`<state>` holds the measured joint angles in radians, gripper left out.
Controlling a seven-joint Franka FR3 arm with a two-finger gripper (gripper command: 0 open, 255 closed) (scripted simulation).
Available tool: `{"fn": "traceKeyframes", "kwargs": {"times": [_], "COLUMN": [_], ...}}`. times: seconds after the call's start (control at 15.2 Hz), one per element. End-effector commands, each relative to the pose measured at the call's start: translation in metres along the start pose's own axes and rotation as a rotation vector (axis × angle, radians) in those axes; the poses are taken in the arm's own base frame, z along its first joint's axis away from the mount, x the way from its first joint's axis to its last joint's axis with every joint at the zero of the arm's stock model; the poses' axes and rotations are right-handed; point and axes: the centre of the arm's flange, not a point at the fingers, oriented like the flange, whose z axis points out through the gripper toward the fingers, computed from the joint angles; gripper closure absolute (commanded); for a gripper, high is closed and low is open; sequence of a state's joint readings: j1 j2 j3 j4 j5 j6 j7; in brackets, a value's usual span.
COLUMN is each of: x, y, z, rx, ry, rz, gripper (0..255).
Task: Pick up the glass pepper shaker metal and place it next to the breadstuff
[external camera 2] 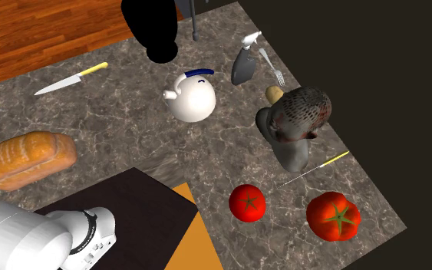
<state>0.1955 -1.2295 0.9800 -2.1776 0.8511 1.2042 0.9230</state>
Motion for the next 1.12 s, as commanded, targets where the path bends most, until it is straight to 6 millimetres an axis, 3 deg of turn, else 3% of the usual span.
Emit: {"fn": "traceKeyframes", "kwargs": {"times": [0.0, 1.06], "x": [0.000, 0.000], "y": [-0.001, -0.014], "z": [0.011, 0.094], "rx": [0.000, 0.000], "ry": [0.000, 0.000], "rz": [0.000, 0.000], "gripper": [255, 255]}}
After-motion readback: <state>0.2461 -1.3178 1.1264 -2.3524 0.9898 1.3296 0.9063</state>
